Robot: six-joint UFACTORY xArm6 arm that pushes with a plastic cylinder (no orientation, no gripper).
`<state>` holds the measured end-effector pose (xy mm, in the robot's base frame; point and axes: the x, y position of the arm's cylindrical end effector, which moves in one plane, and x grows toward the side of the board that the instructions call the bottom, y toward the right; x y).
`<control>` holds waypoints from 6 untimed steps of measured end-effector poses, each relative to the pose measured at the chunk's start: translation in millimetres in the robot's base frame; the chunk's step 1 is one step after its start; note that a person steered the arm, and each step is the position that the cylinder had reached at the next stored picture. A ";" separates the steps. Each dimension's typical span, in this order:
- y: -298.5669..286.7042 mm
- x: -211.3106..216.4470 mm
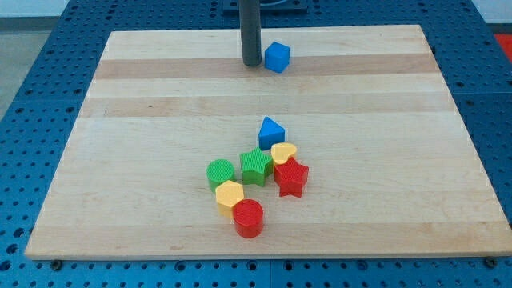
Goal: Move the blue cube towards the top right corner
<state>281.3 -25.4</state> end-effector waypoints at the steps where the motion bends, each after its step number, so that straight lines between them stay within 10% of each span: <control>1: 25.5 5.0; 6: 169.4 -8.9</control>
